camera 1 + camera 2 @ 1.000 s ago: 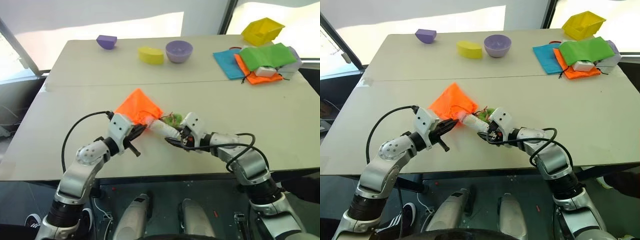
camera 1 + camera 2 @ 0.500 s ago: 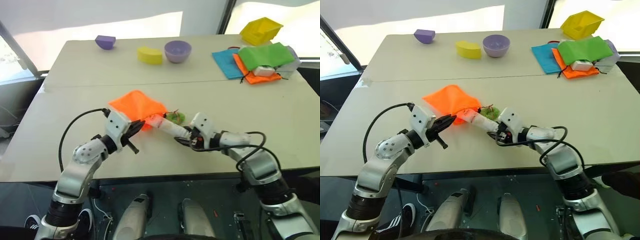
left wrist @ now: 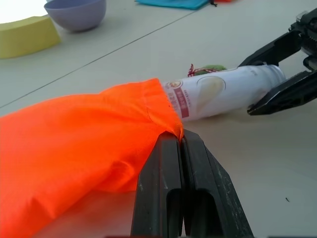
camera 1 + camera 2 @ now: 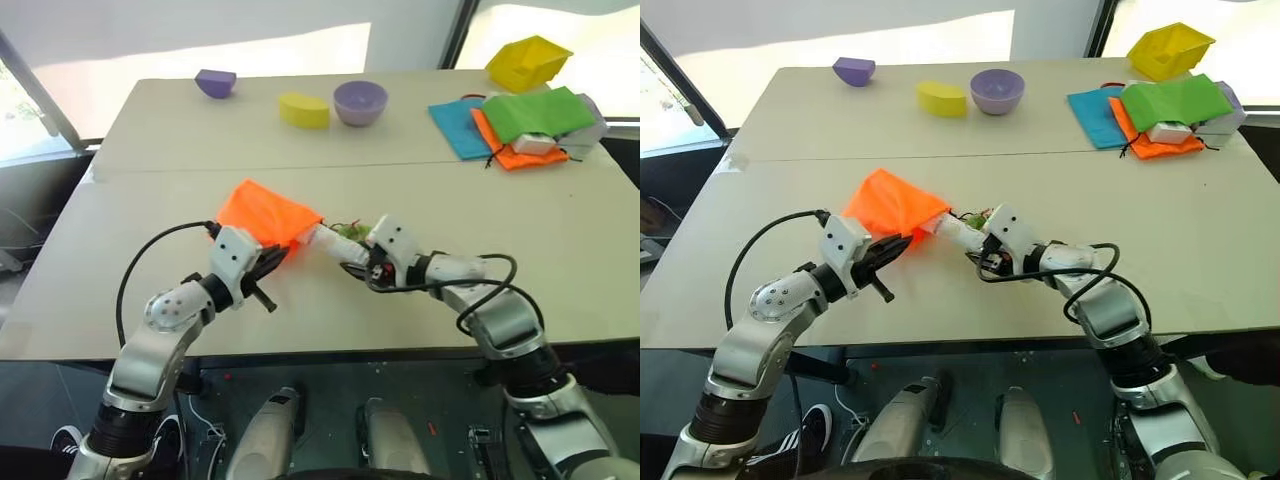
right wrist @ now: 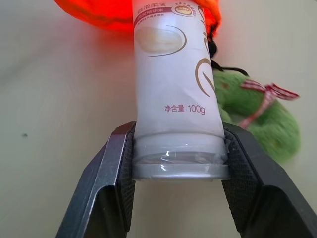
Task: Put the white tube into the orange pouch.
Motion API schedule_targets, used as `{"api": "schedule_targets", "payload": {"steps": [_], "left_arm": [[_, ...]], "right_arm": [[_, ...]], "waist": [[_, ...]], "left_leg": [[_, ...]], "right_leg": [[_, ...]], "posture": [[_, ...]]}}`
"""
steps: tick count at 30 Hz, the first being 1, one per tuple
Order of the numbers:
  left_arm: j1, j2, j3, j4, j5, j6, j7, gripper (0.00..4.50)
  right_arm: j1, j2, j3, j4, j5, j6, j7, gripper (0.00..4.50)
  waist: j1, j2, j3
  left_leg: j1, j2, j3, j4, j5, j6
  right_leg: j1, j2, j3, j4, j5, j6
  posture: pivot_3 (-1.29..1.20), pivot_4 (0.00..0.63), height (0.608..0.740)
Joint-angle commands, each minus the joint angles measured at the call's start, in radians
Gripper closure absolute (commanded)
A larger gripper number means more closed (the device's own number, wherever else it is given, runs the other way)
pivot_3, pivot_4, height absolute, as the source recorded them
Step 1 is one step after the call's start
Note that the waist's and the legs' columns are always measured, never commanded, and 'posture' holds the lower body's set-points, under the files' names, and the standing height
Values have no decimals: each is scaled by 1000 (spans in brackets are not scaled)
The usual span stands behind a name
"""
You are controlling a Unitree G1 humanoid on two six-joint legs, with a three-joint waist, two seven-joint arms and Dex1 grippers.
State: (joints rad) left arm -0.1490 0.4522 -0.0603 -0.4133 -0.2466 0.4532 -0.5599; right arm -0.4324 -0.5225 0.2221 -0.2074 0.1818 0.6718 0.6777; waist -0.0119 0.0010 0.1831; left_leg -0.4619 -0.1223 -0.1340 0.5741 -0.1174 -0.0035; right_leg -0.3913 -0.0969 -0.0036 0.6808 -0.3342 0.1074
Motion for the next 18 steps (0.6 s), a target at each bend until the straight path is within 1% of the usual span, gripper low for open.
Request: {"api": "schedule_targets", "payload": {"steps": [1, 5, 7, 13, 16, 18], "left_arm": [[4, 6, 11, -42, -9, -10, -4, 4500], [8, 7, 11, -43, -9, -10, -4, 4500], [6, 8, 15, -38, -10, -11, -5, 4500], [3, 7, 9, -37, -9, -15, -7, 4500], [4, 3, 6, -43, -11, -10, -5, 4500], [10, 5, 6, -47, -12, -10, -8, 4500]], "right_arm": [[-18, 23, -34, -25, 17, -17, -10, 2688], [16, 2, -22, -96, 69, 20, 56, 2688], [34, -18, 1, -120, 68, 20, 80, 2688], [7, 66, 39, -77, 25, -7, 16, 2688], [-27, 112, 55, -25, -32, -25, -53, 2688], [-43, 125, 85, 6, -63, -53, -56, 2688]], "waist": [[-3, 0, 0], [1, 0, 0], [4, 0, 0], [-3, 0, 0], [-1, 0, 0], [0, 0, 0]], "left_leg": [[0, 0, 0, 0, 0, 0], [0, 0, 0, 0, 0, 0], [0, 0, 0, 0, 0, 0], [0, 0, 0, 0, 0, 0], [0, 0, -1, 0, 0, 0], [0, 0, -1, 0, 0, 0]], "right_leg": [[0, 0, 0, 0, 0, 0], [0, 0, 0, 0, 0, 0], [0, 0, 0, 0, 0, 0], [0, 0, 0, 0, 0, -1], [-1, 0, 0, 0, 0, -1], [0, 0, 0, 0, 0, -1]], "posture": [[0, 150, 740], [0, 150, 740], [0, 150, 740], [0, 150, 740], [0, 150, 740], [0, 150, 740]]}}
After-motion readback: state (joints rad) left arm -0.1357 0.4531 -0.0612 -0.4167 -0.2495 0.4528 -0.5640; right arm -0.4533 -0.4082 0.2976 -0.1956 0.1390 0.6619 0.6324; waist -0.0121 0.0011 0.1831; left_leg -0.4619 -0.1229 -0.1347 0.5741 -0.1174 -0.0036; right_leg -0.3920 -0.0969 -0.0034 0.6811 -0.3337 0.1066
